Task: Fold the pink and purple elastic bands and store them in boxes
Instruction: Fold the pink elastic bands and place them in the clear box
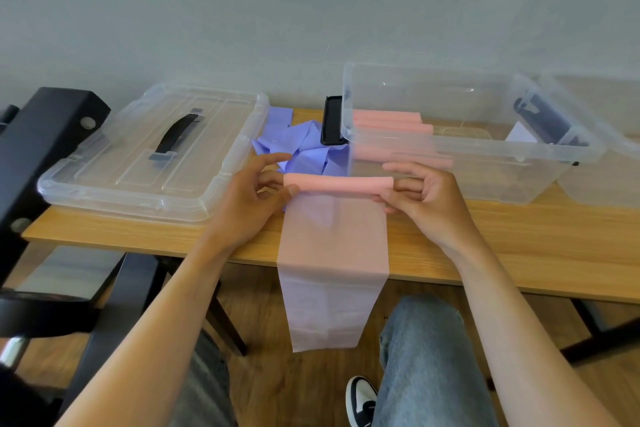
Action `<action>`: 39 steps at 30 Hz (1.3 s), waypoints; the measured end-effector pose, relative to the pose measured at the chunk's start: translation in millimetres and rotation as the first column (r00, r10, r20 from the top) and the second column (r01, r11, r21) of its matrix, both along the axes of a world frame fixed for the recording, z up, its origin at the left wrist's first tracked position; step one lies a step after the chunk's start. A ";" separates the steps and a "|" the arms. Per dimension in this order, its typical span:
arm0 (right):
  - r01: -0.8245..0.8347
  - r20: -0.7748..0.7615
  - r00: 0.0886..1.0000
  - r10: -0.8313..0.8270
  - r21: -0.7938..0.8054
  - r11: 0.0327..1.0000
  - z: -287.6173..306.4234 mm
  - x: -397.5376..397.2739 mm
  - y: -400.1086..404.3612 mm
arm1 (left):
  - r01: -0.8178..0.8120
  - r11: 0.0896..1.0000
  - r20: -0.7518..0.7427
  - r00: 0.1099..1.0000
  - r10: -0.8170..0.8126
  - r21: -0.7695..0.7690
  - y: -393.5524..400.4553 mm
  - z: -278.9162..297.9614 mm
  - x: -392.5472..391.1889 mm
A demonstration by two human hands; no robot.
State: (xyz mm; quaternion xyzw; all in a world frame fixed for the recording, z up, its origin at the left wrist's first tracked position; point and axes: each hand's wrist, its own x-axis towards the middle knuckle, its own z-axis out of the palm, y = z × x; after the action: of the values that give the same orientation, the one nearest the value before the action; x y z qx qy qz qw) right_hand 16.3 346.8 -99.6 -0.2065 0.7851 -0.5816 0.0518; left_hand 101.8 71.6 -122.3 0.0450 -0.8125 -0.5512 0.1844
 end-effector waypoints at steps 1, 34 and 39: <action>0.016 -0.030 0.999 -0.015 0.035 0.999 -1.4 -1.2 0.6 | 0.004 1.000 0.006 1.000 -0.004 -0.008 0.2 -0.3 -0.2; 0.107 -0.284 0.958 -0.039 0.228 0.968 -17.2 0.9 -6.3 | -0.041 0.986 0.025 0.999 0.045 -0.160 -0.8 -5.5 -2.7; 0.034 -0.114 0.993 -0.029 0.037 0.999 -14.1 8.2 -10.2 | 0.008 0.999 0.034 0.999 -0.007 -0.046 1.9 -1.8 -0.6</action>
State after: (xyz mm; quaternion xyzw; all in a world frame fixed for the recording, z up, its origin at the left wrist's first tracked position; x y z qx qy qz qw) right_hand 24.5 336.6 -113.7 -0.2257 0.8012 -0.5542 0.0020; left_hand 101.1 73.5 -124.2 0.0470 -0.8281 -0.5322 0.1697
